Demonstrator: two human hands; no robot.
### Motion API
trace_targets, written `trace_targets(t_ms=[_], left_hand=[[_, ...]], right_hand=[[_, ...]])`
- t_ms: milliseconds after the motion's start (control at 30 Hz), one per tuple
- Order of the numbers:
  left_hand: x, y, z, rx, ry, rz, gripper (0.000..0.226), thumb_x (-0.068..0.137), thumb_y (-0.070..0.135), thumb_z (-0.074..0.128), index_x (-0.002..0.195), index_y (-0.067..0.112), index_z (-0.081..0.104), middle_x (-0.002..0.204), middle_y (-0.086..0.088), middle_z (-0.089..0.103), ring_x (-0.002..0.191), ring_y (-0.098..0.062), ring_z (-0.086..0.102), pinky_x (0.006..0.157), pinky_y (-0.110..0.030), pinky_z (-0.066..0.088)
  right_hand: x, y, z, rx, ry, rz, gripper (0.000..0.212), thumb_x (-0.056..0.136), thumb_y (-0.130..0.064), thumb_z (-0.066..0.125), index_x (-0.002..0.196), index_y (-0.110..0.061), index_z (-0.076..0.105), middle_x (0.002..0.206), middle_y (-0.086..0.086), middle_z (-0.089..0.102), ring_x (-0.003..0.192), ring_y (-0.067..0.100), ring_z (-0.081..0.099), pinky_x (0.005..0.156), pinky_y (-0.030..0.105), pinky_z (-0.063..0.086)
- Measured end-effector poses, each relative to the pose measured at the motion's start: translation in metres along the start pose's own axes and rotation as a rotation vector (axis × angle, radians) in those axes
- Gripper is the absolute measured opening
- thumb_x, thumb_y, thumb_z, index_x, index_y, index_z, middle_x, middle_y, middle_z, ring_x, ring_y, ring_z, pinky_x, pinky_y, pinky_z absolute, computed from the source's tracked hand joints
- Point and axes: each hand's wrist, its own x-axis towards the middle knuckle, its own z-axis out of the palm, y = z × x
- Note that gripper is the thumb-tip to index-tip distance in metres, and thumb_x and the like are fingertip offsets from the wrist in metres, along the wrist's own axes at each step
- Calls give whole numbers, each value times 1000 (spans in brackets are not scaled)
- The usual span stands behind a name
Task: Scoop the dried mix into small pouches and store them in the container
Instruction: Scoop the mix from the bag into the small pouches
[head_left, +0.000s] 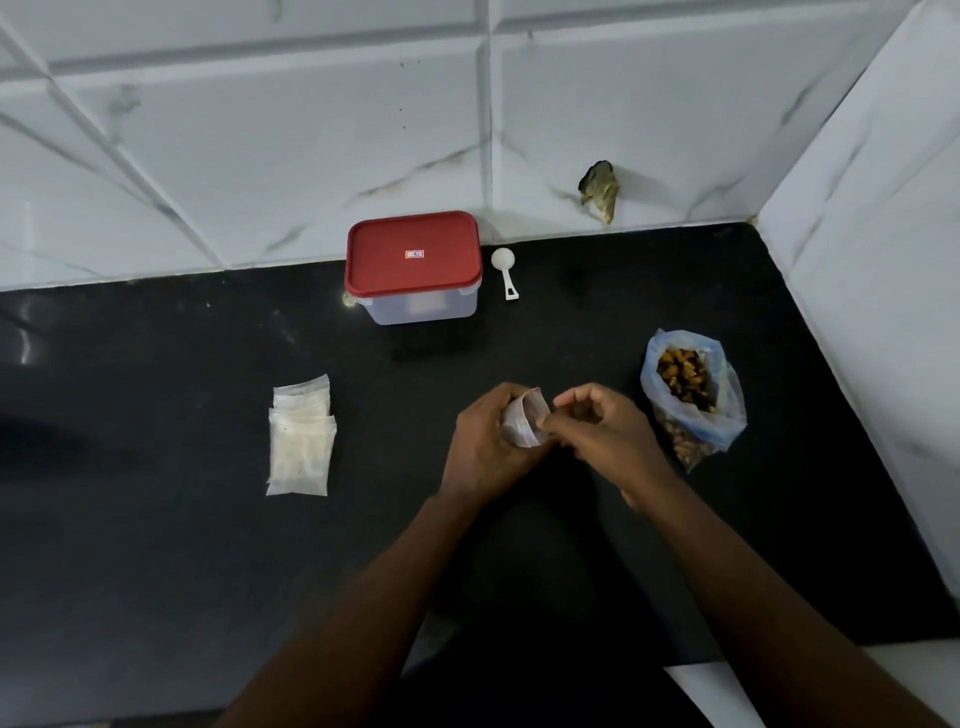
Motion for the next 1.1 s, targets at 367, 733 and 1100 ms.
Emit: trace_targets(t_ms=[367, 733, 1100], left_hand=[[13, 4, 5, -150, -72, 15, 51, 74, 31, 93, 116, 22, 66, 114, 10, 70, 106, -12, 68, 88, -27, 57], [31, -18, 7, -175, -69, -91, 52, 79, 30, 88, 124, 27, 62, 120, 11, 67, 114, -13, 66, 96, -42, 57], [56, -34, -4, -200, -16, -112, 53, 78, 24, 89, 123, 21, 62, 119, 12, 67, 113, -10, 66, 95, -28, 55]], right_hand=[[13, -11, -13, -142, 124, -146, 27, 82, -31, 82, 101, -26, 64, 81, -4, 70, 62, -4, 67, 50, 11, 49], [53, -8, -12, -116, 183, -207, 9, 92, -40, 70, 94, -32, 67, 82, -8, 72, 75, 0, 68, 75, 28, 61], [166, -31, 16, -258, 151, -247, 11, 90, -24, 75, 101, -22, 73, 85, -16, 66, 78, -6, 62, 70, 9, 49]])
